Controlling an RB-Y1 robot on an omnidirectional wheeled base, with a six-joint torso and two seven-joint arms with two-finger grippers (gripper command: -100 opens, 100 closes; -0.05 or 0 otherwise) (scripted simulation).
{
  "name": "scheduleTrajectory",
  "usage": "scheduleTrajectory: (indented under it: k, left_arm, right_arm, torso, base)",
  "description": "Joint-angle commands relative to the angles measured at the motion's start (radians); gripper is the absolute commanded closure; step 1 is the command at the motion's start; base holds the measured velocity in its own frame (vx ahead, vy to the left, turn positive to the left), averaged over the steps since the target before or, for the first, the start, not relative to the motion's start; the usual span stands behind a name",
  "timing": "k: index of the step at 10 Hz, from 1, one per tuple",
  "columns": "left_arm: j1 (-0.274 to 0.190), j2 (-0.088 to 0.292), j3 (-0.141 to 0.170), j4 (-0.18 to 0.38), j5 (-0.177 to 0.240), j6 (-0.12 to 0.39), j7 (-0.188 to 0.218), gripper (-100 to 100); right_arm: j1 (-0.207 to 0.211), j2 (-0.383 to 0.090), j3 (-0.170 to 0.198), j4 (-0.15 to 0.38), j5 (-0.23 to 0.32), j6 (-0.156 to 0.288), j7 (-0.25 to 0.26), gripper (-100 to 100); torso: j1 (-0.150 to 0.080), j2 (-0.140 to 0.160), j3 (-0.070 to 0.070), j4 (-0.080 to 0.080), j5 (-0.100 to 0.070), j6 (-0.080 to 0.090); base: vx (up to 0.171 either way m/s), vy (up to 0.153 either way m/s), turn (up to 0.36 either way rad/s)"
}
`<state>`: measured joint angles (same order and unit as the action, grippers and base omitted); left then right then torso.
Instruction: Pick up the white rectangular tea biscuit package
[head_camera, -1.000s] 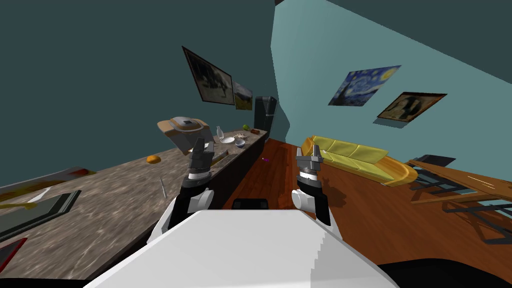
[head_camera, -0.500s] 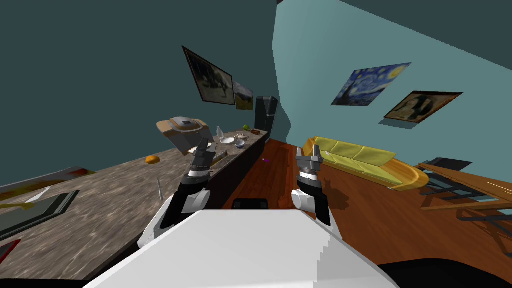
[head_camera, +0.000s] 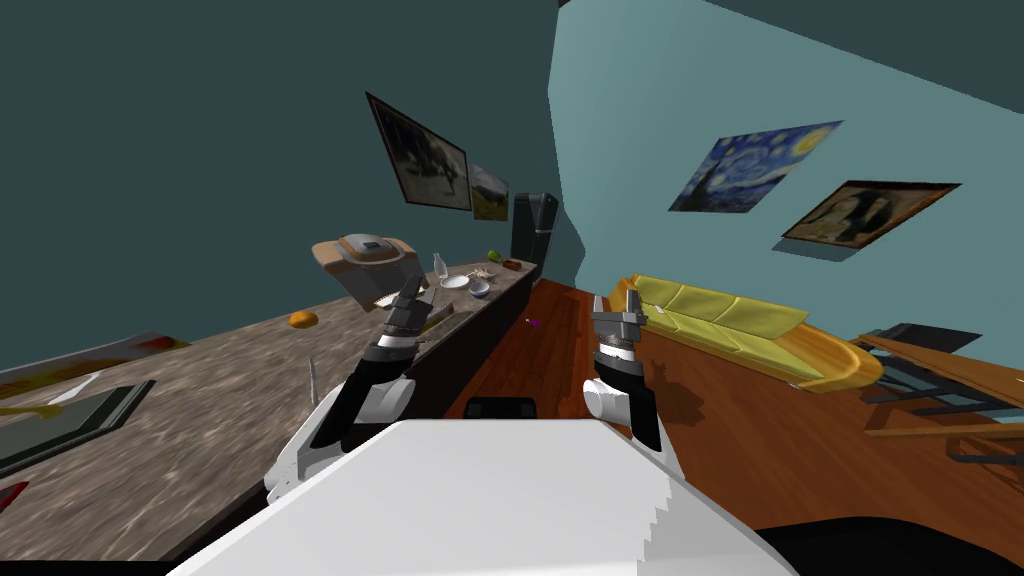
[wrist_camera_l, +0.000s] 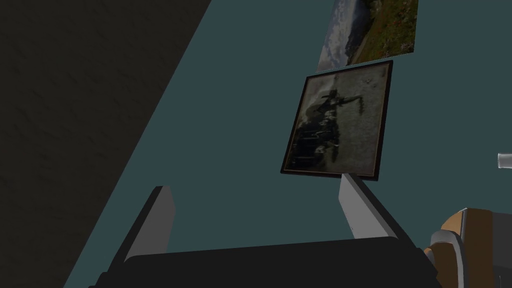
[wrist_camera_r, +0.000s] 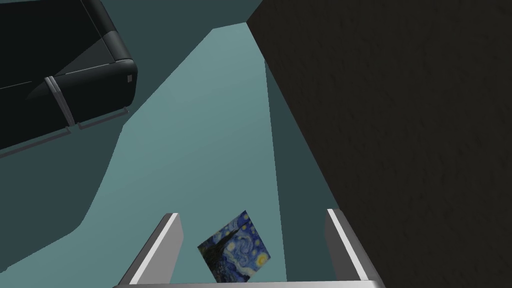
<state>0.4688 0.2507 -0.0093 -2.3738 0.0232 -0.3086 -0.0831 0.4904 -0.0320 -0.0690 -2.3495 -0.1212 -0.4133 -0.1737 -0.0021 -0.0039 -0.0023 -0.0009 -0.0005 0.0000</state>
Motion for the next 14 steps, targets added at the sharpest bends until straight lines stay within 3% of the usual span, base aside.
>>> scheduleTrajectory:
  k: [1,4,5,6,7,8,10,13,14]
  left_arm:
    - [0.000,0.013,0.003,-0.003,0.011,0.042,0.008,-100]
    - [-0.015,0.070,0.022,-0.009,0.062,0.134,0.042,-100]
    - [-0.015,0.070,0.022,-0.009,0.062,0.158,0.042,-100]
    - [-0.022,0.099,0.033,-0.011,0.090,0.187,0.061,-100]
    - [-0.022,0.099,0.033,-0.011,0.090,0.214,0.061,-100]
    - [-0.029,0.130,0.043,-0.012,0.121,0.246,0.081,-100]
    - [-0.029,0.130,0.043,-0.012,0.121,0.284,0.081,-100]
    - [-0.043,0.194,0.065,-0.011,0.188,0.373,0.127,-100]
    - [-0.043,0.194,0.065,-0.011,0.188,0.398,0.127,-100]
  right_arm:
    - [0.000,0.000,0.000,0.000,0.000,0.000,0.000,0]
    - [0.000,0.000,0.000,0.000,0.000,0.000,0.000,0]
    - [0.000,0.000,0.000,0.000,0.000,0.000,0.000,0]
    - [0.000,0.000,0.000,0.000,0.000,0.000,0.000,0]
    - [0.000,0.000,0.000,0.000,0.000,0.000,0.000,0]
    - [0.000,0.000,0.000,0.000,0.000,0.000,0.000,0]
    - [0.000,0.000,0.000,0.000,0.000,0.000,0.000,0]
    - [0.000,0.000,0.000,0.000,0.000,0.000,0.000,0]
    - [0.000,0.000,0.000,0.000,0.000,0.000,0.000,0]
  torso:
    - [0.000,0.000,0.000,0.000,0.000,0.000]
    - [0.000,0.000,0.000,0.000,0.000,0.000]
    - [0.001,0.000,0.000,0.000,0.000,0.000]
    - [0.000,0.000,0.000,0.000,0.000,0.000]
    - [-0.001,0.000,0.000,0.000,0.000,0.000]
    - [0.000,0.000,0.000,0.000,0.000,0.000]
    - [0.000,-0.001,0.000,0.000,0.000,0.000]
    - [0.001,0.000,0.000,0.000,0.000,0.000]
    - [0.000,-0.001,0.000,0.000,0.000,0.000]
  base:
    - [0.046,-0.032,0.035]
    - [0.054,-0.032,0.048]
    - [0.048,-0.033,0.029]
    - [0.052,-0.051,0.045]
    - [0.051,-0.042,0.036]
    - [0.069,-0.036,0.068]
    - [0.047,-0.022,0.013]
    - [0.056,-0.029,0.052]
    - [0.063,-0.041,0.028]
